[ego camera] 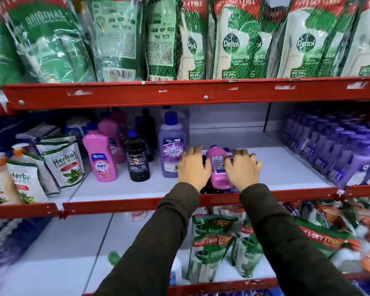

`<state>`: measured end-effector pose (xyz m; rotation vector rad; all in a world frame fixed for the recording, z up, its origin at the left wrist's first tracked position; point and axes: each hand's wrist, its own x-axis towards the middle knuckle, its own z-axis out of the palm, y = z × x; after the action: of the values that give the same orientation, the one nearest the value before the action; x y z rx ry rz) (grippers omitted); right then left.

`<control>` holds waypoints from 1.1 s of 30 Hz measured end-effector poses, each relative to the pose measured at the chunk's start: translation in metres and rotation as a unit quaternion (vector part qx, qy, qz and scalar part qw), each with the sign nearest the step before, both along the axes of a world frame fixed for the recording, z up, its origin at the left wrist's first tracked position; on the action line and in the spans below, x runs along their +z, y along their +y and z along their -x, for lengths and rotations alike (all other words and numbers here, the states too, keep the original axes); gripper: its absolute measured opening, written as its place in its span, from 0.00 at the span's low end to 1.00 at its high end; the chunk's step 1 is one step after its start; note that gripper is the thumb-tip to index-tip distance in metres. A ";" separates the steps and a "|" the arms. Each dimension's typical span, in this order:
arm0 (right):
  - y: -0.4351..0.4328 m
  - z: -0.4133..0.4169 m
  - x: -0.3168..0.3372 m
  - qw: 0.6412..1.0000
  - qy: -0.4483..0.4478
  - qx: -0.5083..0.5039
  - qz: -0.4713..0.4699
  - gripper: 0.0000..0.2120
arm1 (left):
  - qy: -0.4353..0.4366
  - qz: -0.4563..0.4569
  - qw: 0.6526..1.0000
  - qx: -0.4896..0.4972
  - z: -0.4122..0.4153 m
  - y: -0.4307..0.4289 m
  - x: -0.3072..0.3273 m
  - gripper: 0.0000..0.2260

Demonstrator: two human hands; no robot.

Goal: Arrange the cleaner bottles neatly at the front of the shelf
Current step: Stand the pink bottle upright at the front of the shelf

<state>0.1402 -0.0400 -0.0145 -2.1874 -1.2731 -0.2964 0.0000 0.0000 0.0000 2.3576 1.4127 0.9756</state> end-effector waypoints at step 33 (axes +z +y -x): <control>0.010 0.124 0.006 0.815 0.491 0.243 -0.188 0.26 | -0.423 0.251 0.862 -0.124 0.135 0.015 -0.006 0.21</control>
<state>0.0166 -0.0302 -0.0089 -1.2540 -0.9628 0.6647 -0.1350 0.0150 -0.0064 1.3827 0.8340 1.1671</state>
